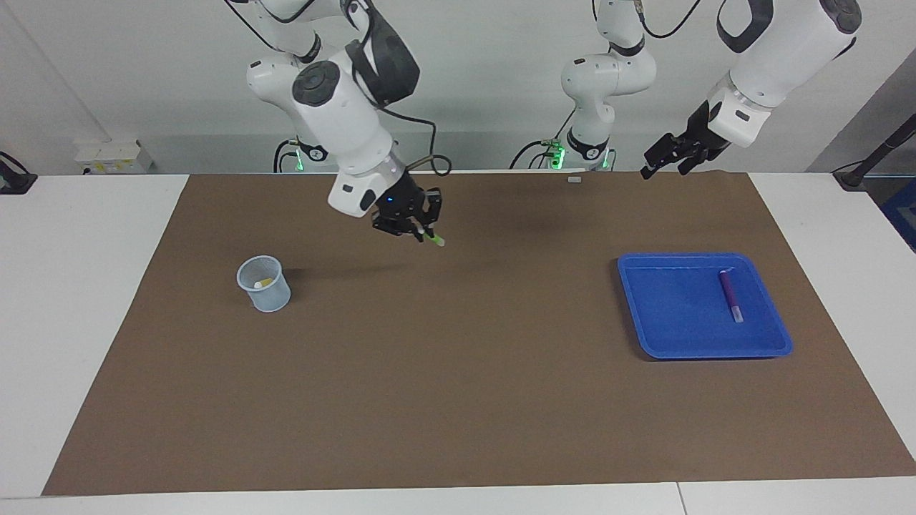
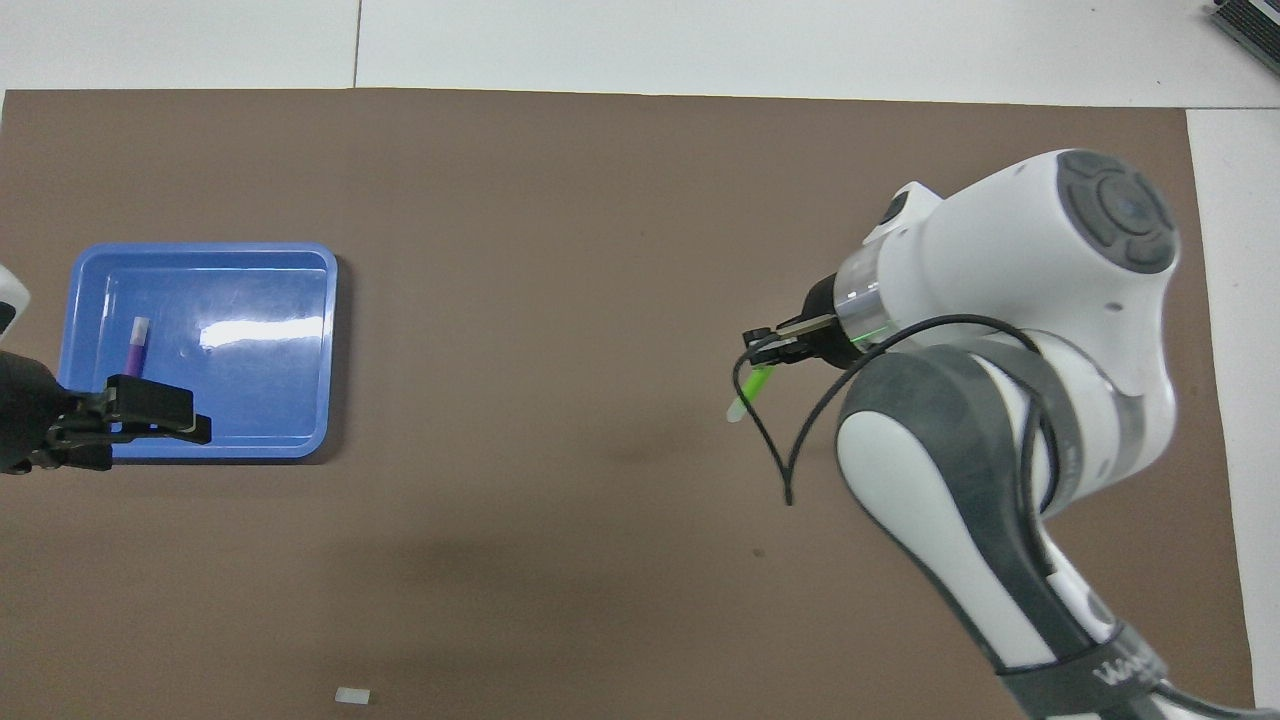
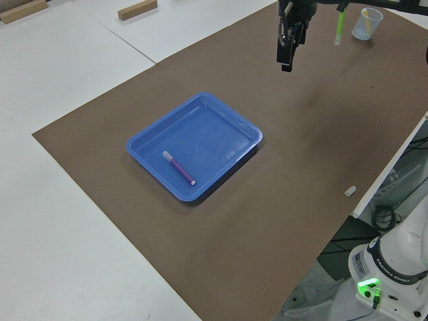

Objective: Transfer and insert pens with both arms
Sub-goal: 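Carry the green pen to the cup while the left gripper withdraws, then lower the green pen into the white cup and open the right gripper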

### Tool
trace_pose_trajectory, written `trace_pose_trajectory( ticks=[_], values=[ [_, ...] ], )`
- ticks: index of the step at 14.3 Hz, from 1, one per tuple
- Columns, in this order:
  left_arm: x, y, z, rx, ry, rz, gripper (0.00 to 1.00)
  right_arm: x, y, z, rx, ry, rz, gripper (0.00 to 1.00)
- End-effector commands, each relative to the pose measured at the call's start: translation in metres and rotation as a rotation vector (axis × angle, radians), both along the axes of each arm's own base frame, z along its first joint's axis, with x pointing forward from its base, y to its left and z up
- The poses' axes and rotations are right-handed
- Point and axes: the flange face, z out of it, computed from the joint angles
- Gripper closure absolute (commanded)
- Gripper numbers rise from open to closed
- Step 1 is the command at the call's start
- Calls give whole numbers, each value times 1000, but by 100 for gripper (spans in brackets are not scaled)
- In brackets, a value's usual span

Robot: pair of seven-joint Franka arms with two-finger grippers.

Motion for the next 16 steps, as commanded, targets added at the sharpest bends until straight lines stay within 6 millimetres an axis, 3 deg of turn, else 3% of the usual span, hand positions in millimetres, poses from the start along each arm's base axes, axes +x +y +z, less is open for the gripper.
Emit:
trace_pose_trajectory(
  ticks=[1,5,9,13,16],
  values=[
    [-2,29,-16,19,-38,-50,0,-12,-44,11,-150,4,209,100],
    [9,58,-43,58,-65,-110,0,-11,-113,14,-317,40,489,100],
    [29,81,-71,77,-85,-149,0,-14,-166,-19,-349,-16,531,100],
    [47,113,-102,95,-111,-189,0,-17,-168,-30,-349,-47,538,100],
    [61,123,-125,112,-127,-213,1,-14,-168,-37,-348,-74,533,100]
  ],
)
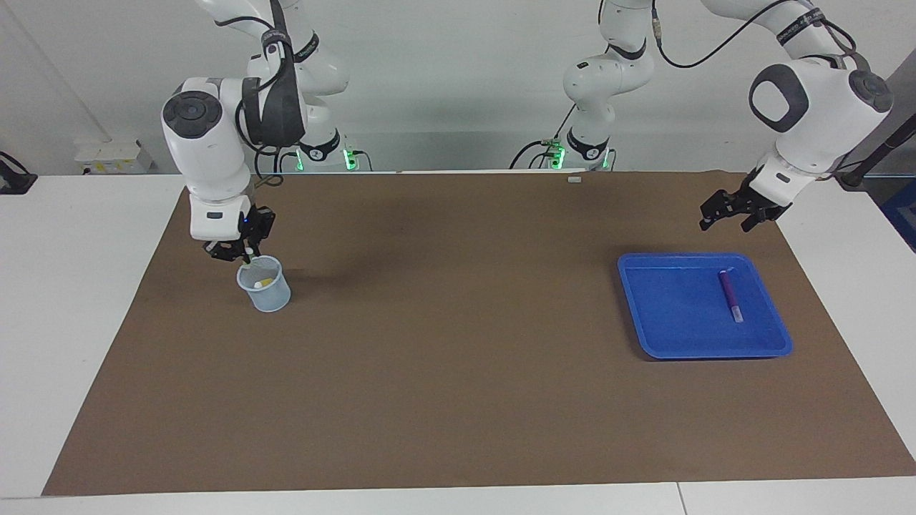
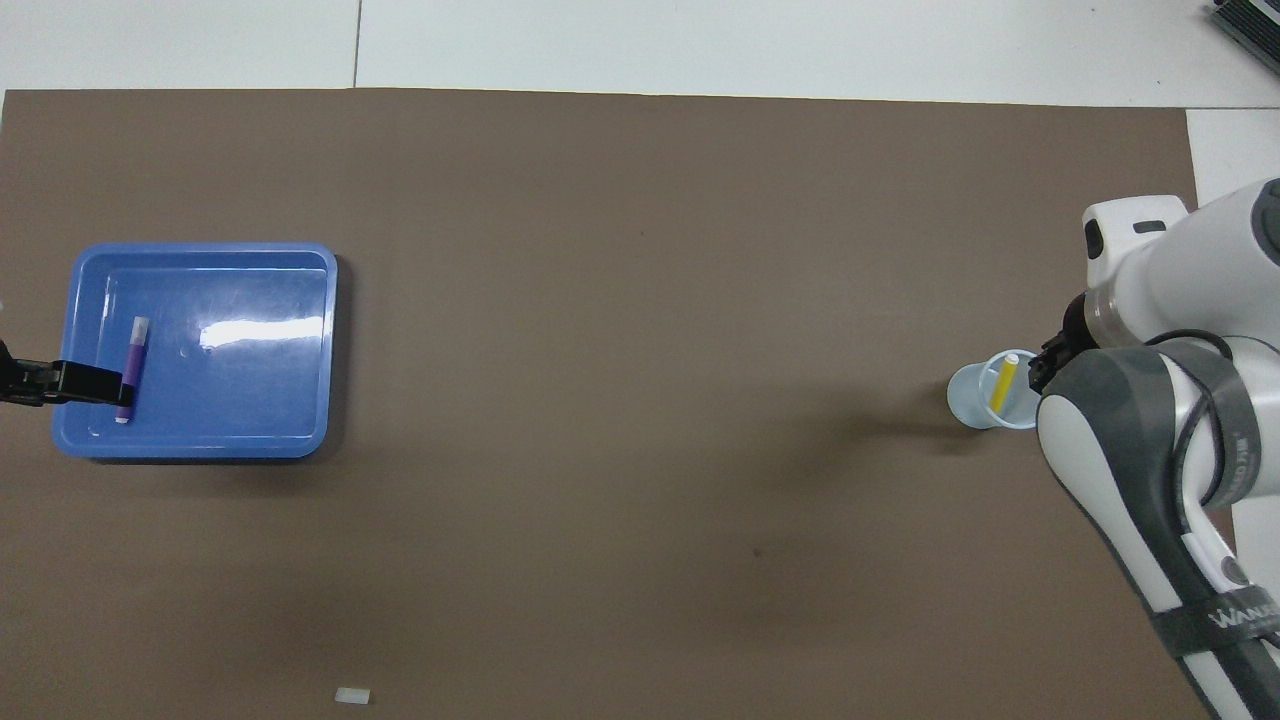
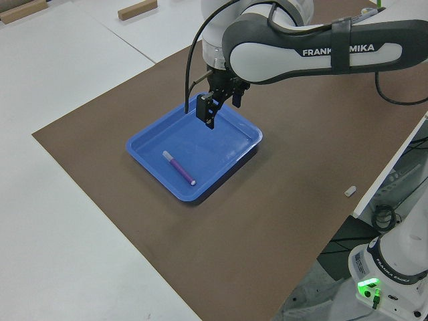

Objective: Transfer and insert pens with both arms
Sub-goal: 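Lower the green pen into the white cup and open the right gripper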

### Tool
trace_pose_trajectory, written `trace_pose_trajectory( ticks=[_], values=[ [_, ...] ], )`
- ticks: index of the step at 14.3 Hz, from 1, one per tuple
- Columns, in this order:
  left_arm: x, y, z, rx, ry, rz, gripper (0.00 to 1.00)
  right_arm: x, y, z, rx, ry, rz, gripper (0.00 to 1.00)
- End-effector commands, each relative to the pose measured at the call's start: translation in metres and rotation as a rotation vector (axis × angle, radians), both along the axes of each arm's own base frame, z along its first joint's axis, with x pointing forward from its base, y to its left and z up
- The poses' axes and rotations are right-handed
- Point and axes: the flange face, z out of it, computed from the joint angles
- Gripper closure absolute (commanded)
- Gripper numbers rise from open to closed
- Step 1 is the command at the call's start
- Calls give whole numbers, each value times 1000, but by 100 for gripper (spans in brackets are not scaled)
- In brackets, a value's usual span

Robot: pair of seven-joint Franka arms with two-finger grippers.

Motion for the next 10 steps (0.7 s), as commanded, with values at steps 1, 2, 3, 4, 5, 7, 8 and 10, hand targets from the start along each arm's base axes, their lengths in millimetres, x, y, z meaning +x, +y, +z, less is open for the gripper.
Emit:
trace_pose_trajectory(
  ticks=[1,2,3,4,5,7,8,10],
  values=[
    [11,13,-19,23,-28,-33,1,-9,-2,-3,-10,-28,9,100],
    [14,17,-24,23,-31,-37,1,-9,-2,-3,-5,-31,-12,100],
    [17,19,-30,22,-37,-43,1,-9,-8,-5,-4,-32,-41,100],
    [20,21,-35,28,-42,-47,1,-10,-12,-8,-2,-27,-57,100],
    [24,22,-43,40,-41,-57,1,-11,-12,-10,8,-24,-65,100],
    [32,26,-57,53,-56,-61,1,-11,-11,-10,30,-23,-77,89],
    [35,28,-64,54,-63,-62,1,-11,-11,-10,30,-23,-80,57],
    [41,31,-76,55,-74,-58,2,-11,-11,-10,30,-26,-98,0]
  ],
)
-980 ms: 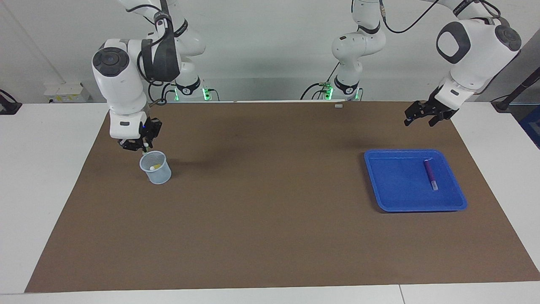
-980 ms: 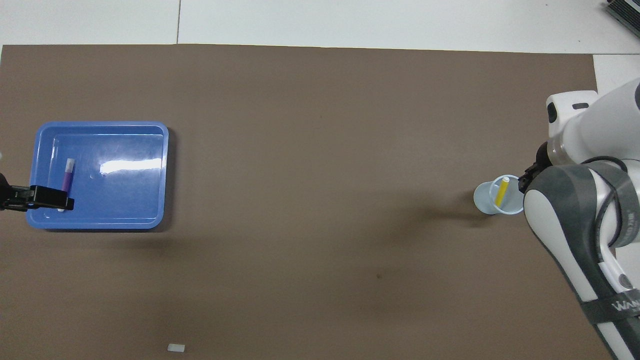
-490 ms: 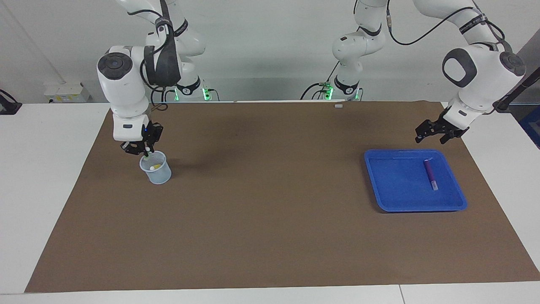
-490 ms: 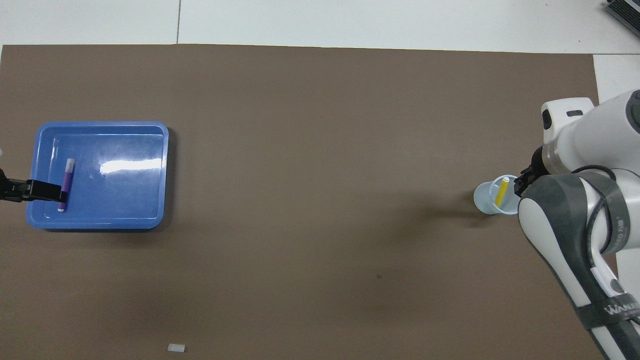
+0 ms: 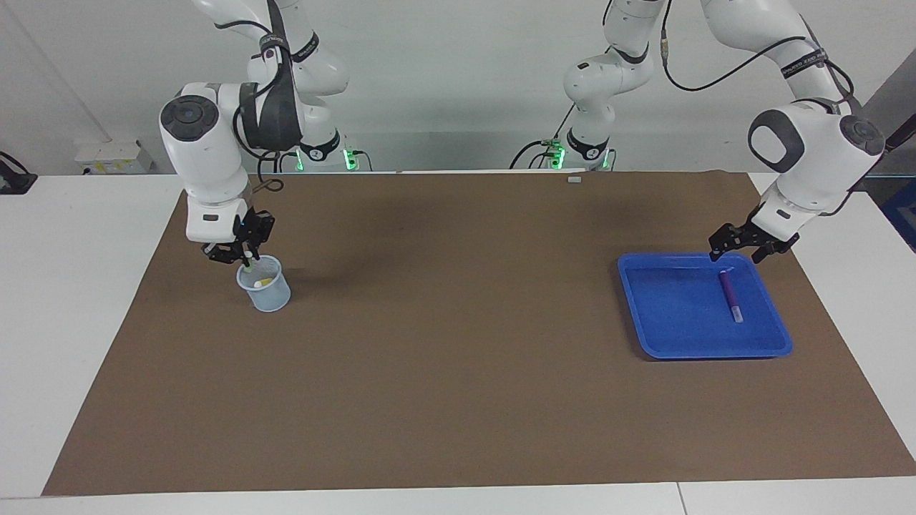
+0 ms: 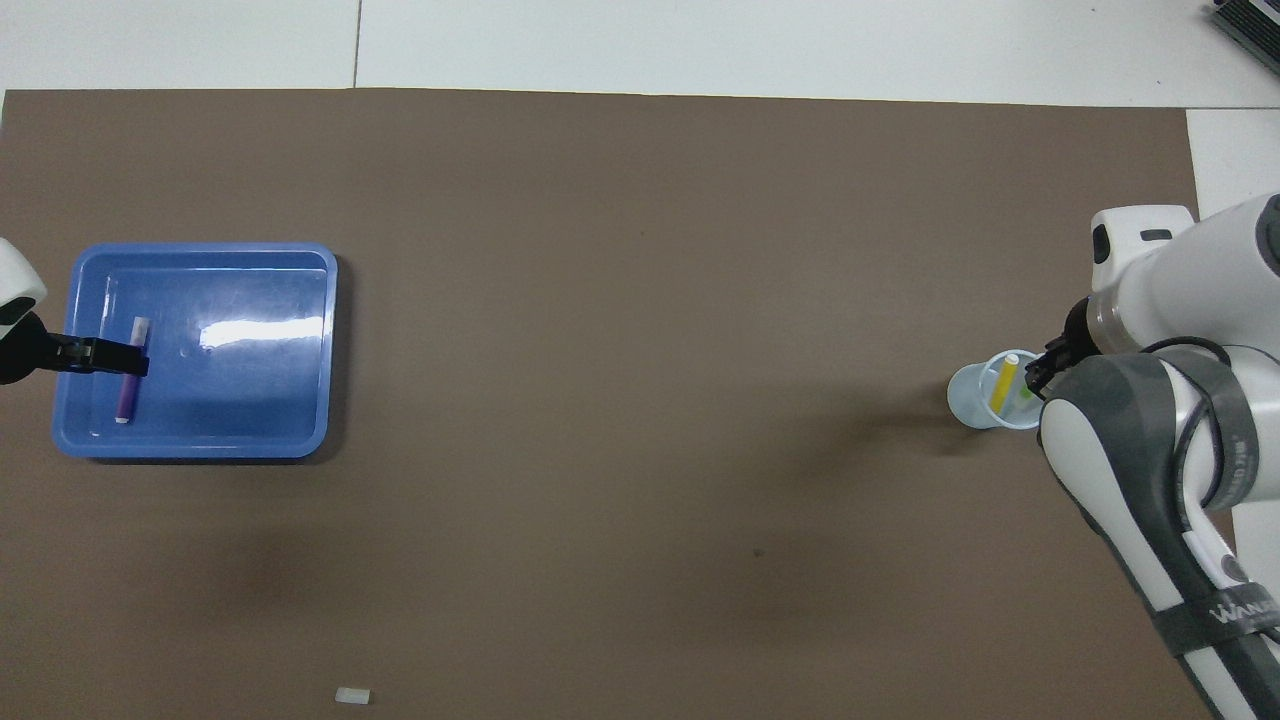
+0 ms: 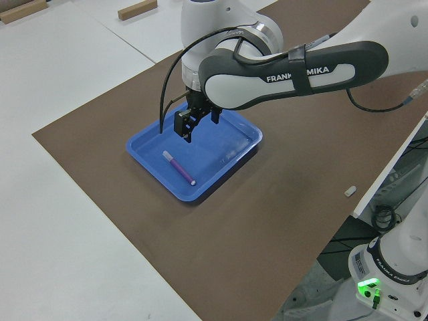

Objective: Transfer and insert pens with both arms
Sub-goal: 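Lower the green pen into the white cup and open the right gripper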

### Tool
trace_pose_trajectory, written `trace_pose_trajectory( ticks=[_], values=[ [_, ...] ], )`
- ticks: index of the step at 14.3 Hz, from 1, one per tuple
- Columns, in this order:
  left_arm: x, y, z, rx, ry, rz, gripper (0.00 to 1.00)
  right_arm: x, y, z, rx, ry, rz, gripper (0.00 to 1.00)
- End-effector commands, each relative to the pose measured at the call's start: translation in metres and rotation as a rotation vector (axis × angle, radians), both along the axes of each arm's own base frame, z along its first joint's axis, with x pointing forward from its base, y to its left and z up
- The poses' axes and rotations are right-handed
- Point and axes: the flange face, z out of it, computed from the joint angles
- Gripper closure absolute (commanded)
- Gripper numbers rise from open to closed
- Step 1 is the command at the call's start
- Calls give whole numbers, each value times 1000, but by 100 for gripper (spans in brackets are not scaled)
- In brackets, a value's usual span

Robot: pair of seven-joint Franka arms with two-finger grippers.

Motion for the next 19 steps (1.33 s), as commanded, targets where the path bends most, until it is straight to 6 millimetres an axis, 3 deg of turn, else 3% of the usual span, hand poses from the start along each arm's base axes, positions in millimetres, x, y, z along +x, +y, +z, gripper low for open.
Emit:
trace_pose_trajectory(
  ticks=[1,6,12,17,19],
  values=[
    [11,9,-20,25,-23,-22,2,-8,-2,2,18,-17,-31,0],
    [26,32,-51,45,-47,-57,2,-6,7,9,24,-26,-24,0],
    [36,39,-81,47,-82,-52,3,-6,36,16,314,-10,-303,0],
    [40,39,-99,46,-94,-53,7,-9,113,26,467,53,-678,0],
    [39,40,-102,45,-91,-53,11,-9,134,31,504,50,-802,0]
  ],
)
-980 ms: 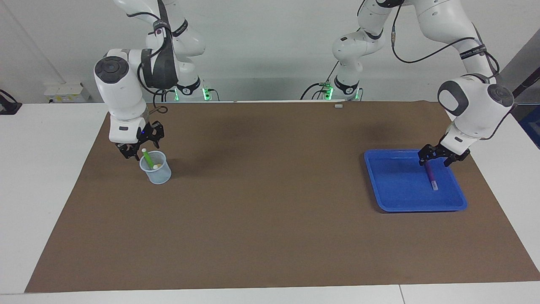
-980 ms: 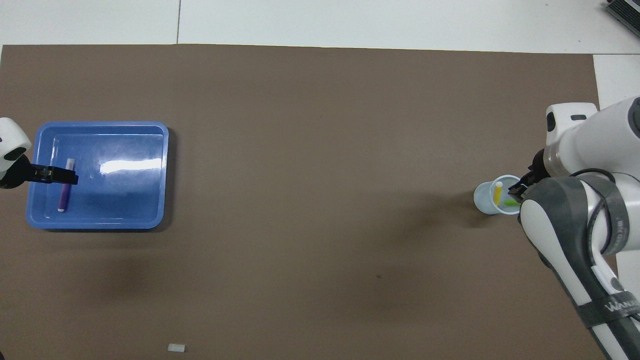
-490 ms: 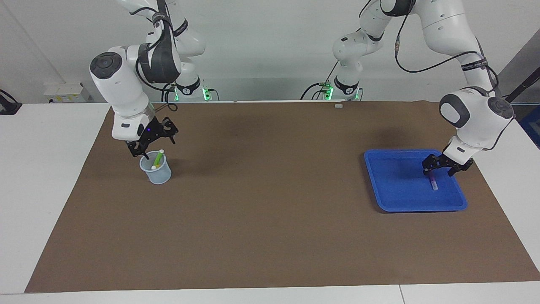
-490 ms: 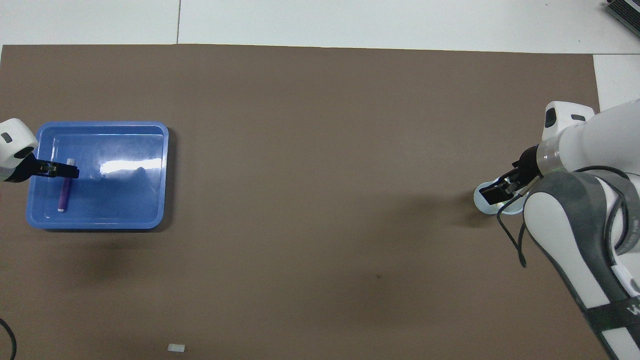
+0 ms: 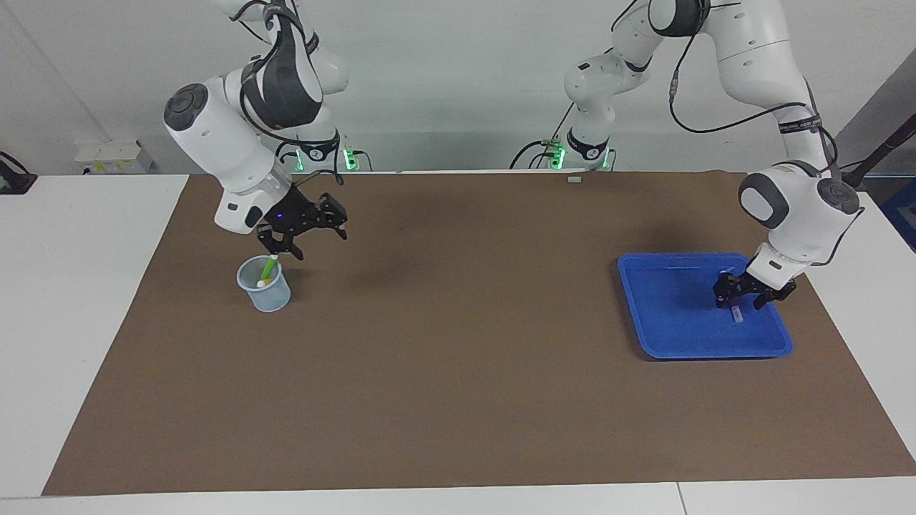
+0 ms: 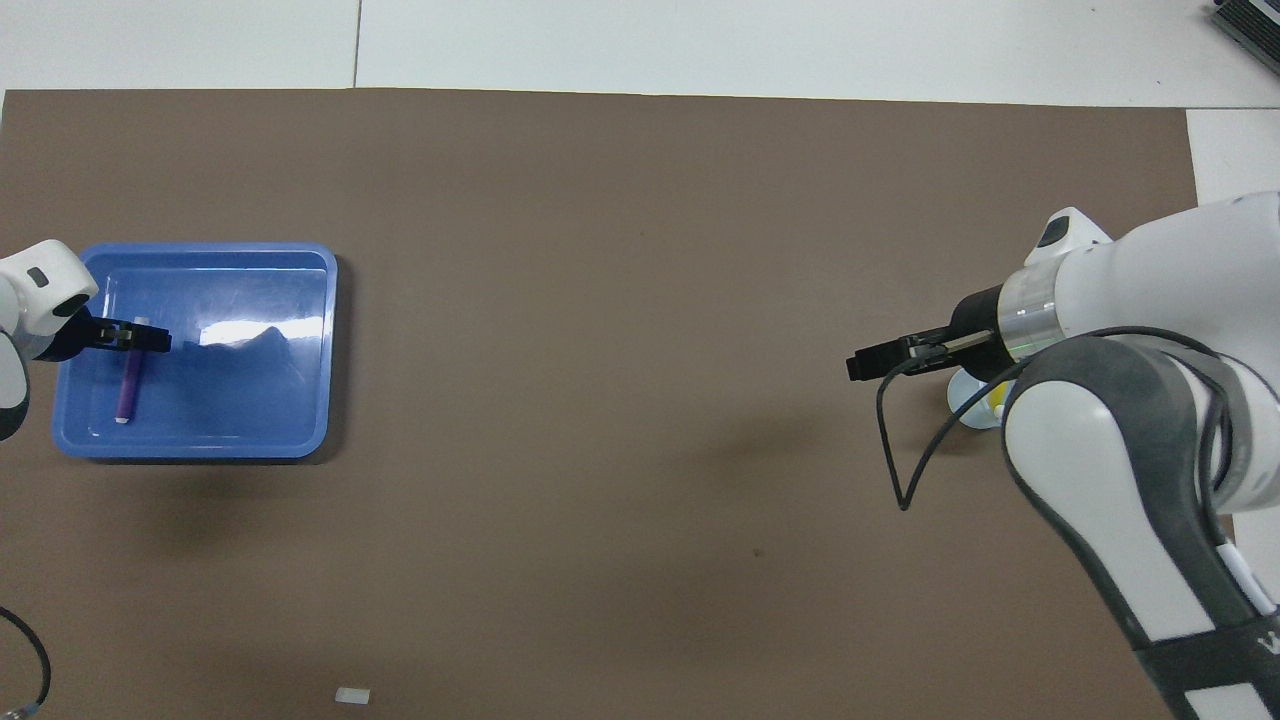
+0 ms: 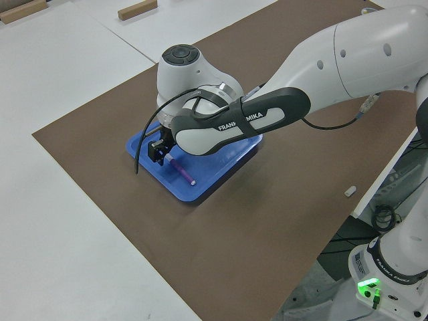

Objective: Transfer and insert pens with both arms
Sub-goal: 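Lower the green pen into the white cup and open the right gripper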

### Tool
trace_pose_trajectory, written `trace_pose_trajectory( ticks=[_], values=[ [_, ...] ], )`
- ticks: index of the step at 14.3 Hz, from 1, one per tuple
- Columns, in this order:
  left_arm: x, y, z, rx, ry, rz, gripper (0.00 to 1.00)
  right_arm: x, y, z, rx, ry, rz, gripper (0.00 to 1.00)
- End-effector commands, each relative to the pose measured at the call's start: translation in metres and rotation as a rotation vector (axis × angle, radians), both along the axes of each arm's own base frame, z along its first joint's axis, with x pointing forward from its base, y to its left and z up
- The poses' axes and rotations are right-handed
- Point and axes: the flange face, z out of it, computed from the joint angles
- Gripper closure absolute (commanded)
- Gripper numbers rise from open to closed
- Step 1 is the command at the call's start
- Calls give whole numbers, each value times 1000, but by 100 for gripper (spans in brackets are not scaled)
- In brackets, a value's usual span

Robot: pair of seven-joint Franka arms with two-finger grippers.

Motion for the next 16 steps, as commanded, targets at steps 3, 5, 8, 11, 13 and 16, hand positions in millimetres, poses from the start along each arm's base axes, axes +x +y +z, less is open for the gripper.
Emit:
trace_pose_trajectory(
  ticks=[3,5,8,11,13,16],
  values=[
    [3,7,-3,16,-10,-23,16,-4,35,10,69,39,-196,0],
    [-1,15,-5,12,6,-9,18,-6,47,12,119,68,-261,0],
    [-7,18,-8,4,38,-2,20,-5,63,16,174,81,-365,0],
    [-7,17,-8,4,39,0,27,-2,69,22,253,123,-501,0],
    [-7,17,-8,4,38,0,41,-5,75,26,265,131,-506,0],
    [-7,17,-8,5,36,2,69,-5,82,30,294,140,-510,0]
  ],
)
